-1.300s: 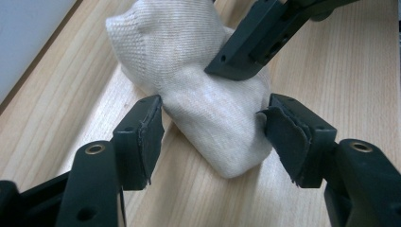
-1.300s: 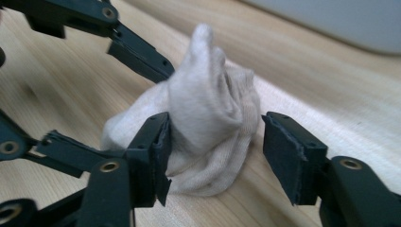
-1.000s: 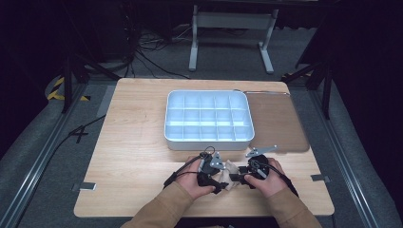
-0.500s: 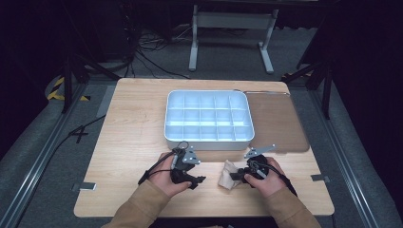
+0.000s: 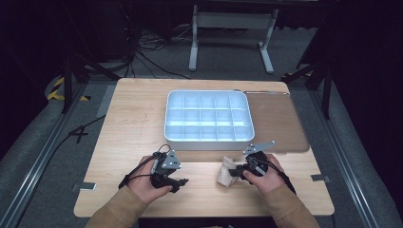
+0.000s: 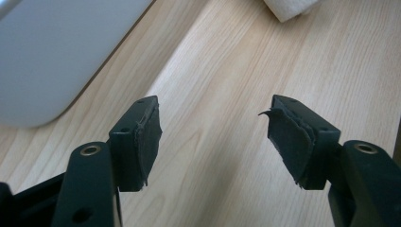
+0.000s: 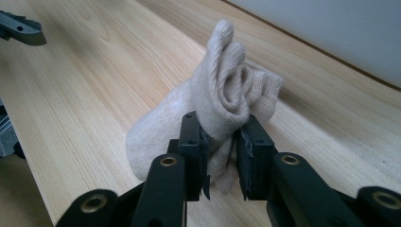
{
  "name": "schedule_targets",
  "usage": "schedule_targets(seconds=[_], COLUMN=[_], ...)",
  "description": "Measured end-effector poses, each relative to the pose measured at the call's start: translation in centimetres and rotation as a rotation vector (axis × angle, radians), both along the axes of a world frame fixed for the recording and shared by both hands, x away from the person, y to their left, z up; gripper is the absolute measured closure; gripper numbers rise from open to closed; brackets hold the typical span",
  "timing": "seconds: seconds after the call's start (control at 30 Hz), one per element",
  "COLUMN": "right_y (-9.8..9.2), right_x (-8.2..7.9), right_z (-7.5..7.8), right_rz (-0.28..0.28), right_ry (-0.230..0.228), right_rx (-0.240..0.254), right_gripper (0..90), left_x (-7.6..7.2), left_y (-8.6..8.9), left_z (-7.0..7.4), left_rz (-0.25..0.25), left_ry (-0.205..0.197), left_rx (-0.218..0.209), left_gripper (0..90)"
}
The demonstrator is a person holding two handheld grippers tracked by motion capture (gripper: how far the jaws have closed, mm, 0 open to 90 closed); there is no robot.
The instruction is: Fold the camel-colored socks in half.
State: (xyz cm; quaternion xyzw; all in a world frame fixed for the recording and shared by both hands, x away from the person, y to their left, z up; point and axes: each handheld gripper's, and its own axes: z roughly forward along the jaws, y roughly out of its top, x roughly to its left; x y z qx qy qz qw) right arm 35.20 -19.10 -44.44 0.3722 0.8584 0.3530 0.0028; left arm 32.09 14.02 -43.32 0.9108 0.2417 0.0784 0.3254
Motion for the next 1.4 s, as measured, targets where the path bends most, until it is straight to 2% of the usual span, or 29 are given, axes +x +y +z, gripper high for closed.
schedule_targets(seconds=[0.13,0.23,0.37,0.53,0.73,0.83,0.9,1.07,1.17,1.4], right_y=[0.1,0.1,0.3,0.7,0.3,0.1,0.0,-0.3,-0.5,-0.9], right_x=[0.2,0.3,0.6,1.1,1.4,1.4,1.5,1.5,1.7,2.1], right_z=[0.6,1.3,2.1,2.8,3.5,3.8,4.0,4.6,5.3,7.0], right_rz=[-0.008,-0.016,-0.028,-0.009,-0.005,-0.004,0.0,-0.003,-0.006,-0.01], right_ry=[-0.017,-0.025,-0.041,-0.057,-0.067,-0.082,-0.091,-0.106,-0.105,-0.123], right_rx=[-0.009,-0.022,-0.037,-0.056,-0.052,-0.044,-0.04,-0.044,-0.044,-0.055], right_gripper=[75.1,75.1,75.1,75.1,75.1,75.1,75.0,74.8,74.8,74.6], left_x=[-0.1,0.0,0.2,0.3,0.2,0.1,0.1,-0.1,-0.2,-0.3], left_y=[1.5,2.7,3.8,4.5,4.5,4.6,4.6,4.7,4.8,4.9], left_z=[-0.2,-1.0,-1.0,-0.7,-0.8,-0.9,-1.0,-1.0,-0.8,-0.8], left_rz=[0.04,0.055,0.093,0.139,0.139,0.146,0.152,0.149,0.151,0.151], left_ry=[0.002,0.032,0.054,0.049,0.046,0.031,0.035,0.036,0.019,0.023], left_rx=[-0.047,-0.056,-0.088,-0.117,-0.097,-0.068,-0.08,-0.077,-0.062,-0.07], left_gripper=[35.8,36.3,37.8,37.8,37.8,37.7,37.7,37.7,37.7,37.7])
